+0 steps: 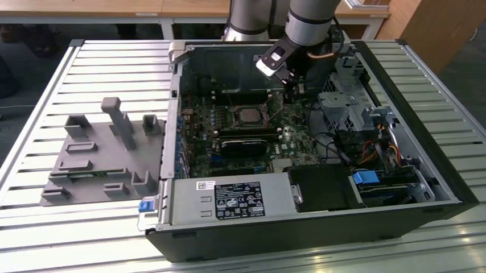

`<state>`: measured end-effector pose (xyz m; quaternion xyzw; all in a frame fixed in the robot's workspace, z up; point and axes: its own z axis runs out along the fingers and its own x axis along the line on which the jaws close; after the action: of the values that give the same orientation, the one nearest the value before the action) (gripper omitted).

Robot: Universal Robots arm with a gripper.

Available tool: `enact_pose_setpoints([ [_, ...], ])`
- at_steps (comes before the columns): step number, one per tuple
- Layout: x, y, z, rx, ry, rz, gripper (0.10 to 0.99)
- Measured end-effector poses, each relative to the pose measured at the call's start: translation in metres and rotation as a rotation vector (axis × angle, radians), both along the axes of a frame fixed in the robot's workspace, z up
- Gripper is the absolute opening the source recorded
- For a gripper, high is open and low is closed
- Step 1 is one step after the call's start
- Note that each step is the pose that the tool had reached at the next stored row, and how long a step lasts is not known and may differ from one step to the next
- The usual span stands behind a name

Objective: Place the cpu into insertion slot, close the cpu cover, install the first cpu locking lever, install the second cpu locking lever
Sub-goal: 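Close the cpu cover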

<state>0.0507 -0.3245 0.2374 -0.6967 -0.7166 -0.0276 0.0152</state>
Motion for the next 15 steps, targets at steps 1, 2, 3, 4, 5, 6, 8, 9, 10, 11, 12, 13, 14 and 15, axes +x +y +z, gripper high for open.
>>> enact_pose_setpoints([
  [1,-0.0021,0.0,0.0,0.0,0.0,0.0,0.106],
  [2,-0.0042,0.0,0.0,0.0,0.0,0.0,0.106],
  [3,-0.006,0.0,-0.0001,0.0,0.0,0.0,0.106],
  [4,-0.0078,0.0,-0.0001,0.0,0.0,0.0,0.106],
  [5,-0.0095,0.0,-0.0002,0.0,0.0,0.0,0.106],
  [6,-0.0114,0.0,-0.0002,0.0,0.0,0.0,0.106],
  [8,-0.0145,0.0,-0.0003,0.0,0.0,0.0,0.106],
  [9,-0.0159,0.0001,-0.0003,0.0,0.0,0.0,0.106],
  [10,-0.0172,0.0001,-0.0004,0.0,0.0,0.0,0.106],
  [11,-0.0185,0.0001,-0.0004,0.0,0.0,0.0,0.106],
  [12,-0.0199,0.0001,-0.0005,0.0,0.0,0.0,0.106],
  [13,-0.0215,0.0001,-0.0005,0.0,0.0,0.0,0.106],
  [14,-0.0229,0.0001,-0.0006,0.0,0.0,0.0,0.106],
  [15,-0.0244,0.0001,-0.0006,0.0,0.0,0.0,0.106],
])
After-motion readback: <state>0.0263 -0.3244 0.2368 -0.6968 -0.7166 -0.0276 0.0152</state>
